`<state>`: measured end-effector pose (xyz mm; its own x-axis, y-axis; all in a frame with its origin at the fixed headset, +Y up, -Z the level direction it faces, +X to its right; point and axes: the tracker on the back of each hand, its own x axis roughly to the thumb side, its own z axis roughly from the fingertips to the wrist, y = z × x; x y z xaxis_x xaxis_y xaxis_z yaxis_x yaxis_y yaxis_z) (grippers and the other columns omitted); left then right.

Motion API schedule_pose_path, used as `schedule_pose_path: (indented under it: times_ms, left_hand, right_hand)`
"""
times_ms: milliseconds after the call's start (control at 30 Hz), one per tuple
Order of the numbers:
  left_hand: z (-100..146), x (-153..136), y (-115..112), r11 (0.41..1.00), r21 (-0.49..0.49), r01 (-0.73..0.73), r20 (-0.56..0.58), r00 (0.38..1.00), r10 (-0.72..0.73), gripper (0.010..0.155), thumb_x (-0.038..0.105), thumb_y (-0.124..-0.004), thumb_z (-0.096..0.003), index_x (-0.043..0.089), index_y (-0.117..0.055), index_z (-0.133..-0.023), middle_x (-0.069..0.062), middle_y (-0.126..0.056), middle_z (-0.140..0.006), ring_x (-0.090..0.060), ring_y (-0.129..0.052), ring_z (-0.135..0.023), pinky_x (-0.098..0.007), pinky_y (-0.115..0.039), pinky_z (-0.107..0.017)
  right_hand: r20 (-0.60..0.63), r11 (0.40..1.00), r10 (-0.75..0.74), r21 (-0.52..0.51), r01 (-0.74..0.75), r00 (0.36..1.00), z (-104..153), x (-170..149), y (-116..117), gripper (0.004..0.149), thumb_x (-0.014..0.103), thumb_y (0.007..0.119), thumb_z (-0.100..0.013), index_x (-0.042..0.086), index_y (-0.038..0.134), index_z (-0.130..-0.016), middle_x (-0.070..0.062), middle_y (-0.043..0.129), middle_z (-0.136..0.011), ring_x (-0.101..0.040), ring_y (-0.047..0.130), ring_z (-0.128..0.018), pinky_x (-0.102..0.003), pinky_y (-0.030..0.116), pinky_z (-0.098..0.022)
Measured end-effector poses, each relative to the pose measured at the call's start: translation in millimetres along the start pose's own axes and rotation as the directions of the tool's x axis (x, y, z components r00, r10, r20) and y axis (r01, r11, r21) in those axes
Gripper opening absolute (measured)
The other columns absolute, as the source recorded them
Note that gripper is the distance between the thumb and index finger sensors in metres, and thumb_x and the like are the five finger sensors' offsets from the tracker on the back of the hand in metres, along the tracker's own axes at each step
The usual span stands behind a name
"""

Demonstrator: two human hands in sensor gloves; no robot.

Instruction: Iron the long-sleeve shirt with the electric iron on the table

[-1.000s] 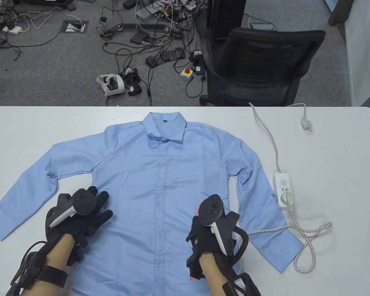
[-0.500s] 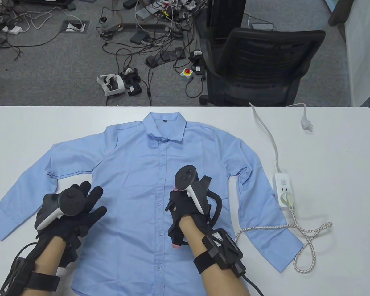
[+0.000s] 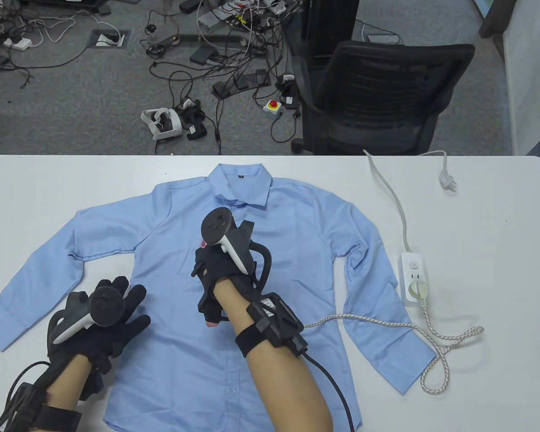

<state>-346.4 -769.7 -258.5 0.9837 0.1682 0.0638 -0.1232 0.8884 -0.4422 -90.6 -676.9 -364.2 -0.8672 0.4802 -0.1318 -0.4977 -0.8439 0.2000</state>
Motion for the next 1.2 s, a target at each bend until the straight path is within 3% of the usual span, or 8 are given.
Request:
schedule_pose_path:
  times_ms: [300, 400, 467, 633, 800, 933, 1000, 1200]
  left_hand:
    - [-7.8, -0.6, -10.9, 0.998, -0.066, 0.012, -0.016, 1.0, -0.013, 0.072, 0.071, -0.052, -0.0489, 0.046, -0.02, -0.108, 0.0, -0.002, -0.12, -0.03, 0.0, -0.108, -0.064, -0.002, -0.068]
    - [-6.3, -0.3, -10.6, 0.998, -0.069, -0.005, -0.003, 1.0, 0.005, 0.072, 0.071, -0.052, -0.0489, 0.046, -0.02, -0.108, 0.0, -0.001, -0.12, -0.031, 0.0, -0.108, -0.064, -0.002, -0.068]
    - [-5.7, -0.8, -9.9, 0.997, -0.07, -0.016, 0.004, 1.0, 0.017, 0.072, 0.071, -0.052, -0.0491, 0.046, -0.02, -0.108, 0.0, -0.001, -0.12, -0.03, 0.0, -0.108, -0.064, -0.002, -0.068]
    - [-5.4, -0.9, -9.6, 0.997, -0.073, -0.038, 0.01, 0.999, 0.039, 0.072, 0.071, -0.052, -0.0492, 0.045, -0.02, -0.108, 0.0, -0.001, -0.12, -0.031, 0.0, -0.108, -0.064, -0.002, -0.068]
    - [-8.7, 2.8, -14.9, 0.995, -0.097, -0.014, 0.01, 1.0, 0.015, 0.071, 0.071, -0.052, -0.0492, 0.046, -0.021, -0.108, 0.001, -0.002, -0.12, -0.03, 0.0, -0.108, -0.064, -0.002, -0.068]
    - [-10.9, 5.2, -20.6, 0.989, -0.148, 0.017, -0.003, 1.0, -0.018, 0.07, 0.071, -0.052, -0.0495, 0.044, -0.024, -0.109, 0.003, -0.004, -0.12, -0.029, -0.003, -0.108, -0.064, -0.002, -0.068]
    - [-11.3, 6.1, -22.4, 0.975, -0.223, 0.012, -0.015, 1.0, -0.016, 0.072, 0.071, -0.05, -0.0503, 0.045, -0.016, -0.108, 0.004, 0.005, -0.118, -0.029, 0.003, -0.107, -0.064, 0.0, -0.068]
    - [-10.8, 6.4, -22.1, 0.976, -0.216, 0.0, -0.014, 1.0, -0.003, 0.072, 0.072, -0.05, -0.0501, 0.045, -0.015, -0.107, 0.005, 0.006, -0.117, -0.029, 0.004, -0.106, -0.064, 0.0, -0.068]
  right_hand:
    - [0.082, 0.939, -0.34, 0.081, 0.334, 0.937, -19.4, 18.0, 49.8, 0.084, 0.036, 0.076, -0.039, 0.01, 0.022, -0.098, -0.008, 0.064, -0.078, -0.013, 0.092, -0.041, -0.038, 0.085, -0.035]
    - [0.17, 0.909, -0.416, 0.118, 0.4, 0.893, -26.3, 22.9, 63.9, 0.084, 0.033, 0.076, -0.039, 0.01, 0.021, -0.098, -0.011, 0.058, -0.084, -0.017, 0.09, -0.052, -0.041, 0.083, -0.043]
    - [0.229, 0.89, -0.455, 0.15, 0.43, 0.861, -31.4, 23.7, 71.2, 0.082, 0.029, 0.074, -0.039, 0.011, 0.021, -0.098, -0.016, 0.048, -0.092, -0.024, 0.084, -0.07, -0.044, 0.08, -0.051]
    - [0.29, 0.939, -0.341, 0.141, 0.313, 0.894, -35.6, 21.8, 83.5, 0.08, 0.033, 0.076, -0.038, 0.013, 0.028, -0.099, -0.018, 0.037, -0.096, -0.028, 0.075, -0.08, -0.041, 0.074, -0.057]
    - [0.366, 0.994, -0.069, -0.049, 0.094, 0.928, -26.1, 29.5, 90.7, 0.075, 0.037, 0.076, -0.038, 0.02, 0.036, -0.1, -0.016, 0.037, -0.098, -0.022, 0.075, -0.081, -0.033, 0.075, -0.058]
    - [0.343, 0.993, -0.093, -0.043, 0.114, 0.935, -28.3, 29.1, 90.0, 0.072, 0.035, 0.074, -0.039, 0.021, 0.037, -0.1, -0.016, 0.037, -0.098, -0.023, 0.074, -0.081, -0.034, 0.074, -0.059]
    - [0.308, 0.991, -0.073, -0.081, 0.103, 0.948, -30.8, 27.2, 87.6, 0.072, 0.035, 0.073, -0.04, 0.021, 0.036, -0.1, -0.016, 0.036, -0.098, -0.023, 0.074, -0.082, -0.035, 0.074, -0.059]
    - [0.231, 0.984, -0.08, -0.138, 0.114, 0.97, -39.2, 13.1, 76.1, 0.071, 0.034, 0.073, -0.039, 0.021, 0.037, -0.099, -0.017, 0.038, -0.097, -0.024, 0.074, -0.08, -0.035, 0.074, -0.057]
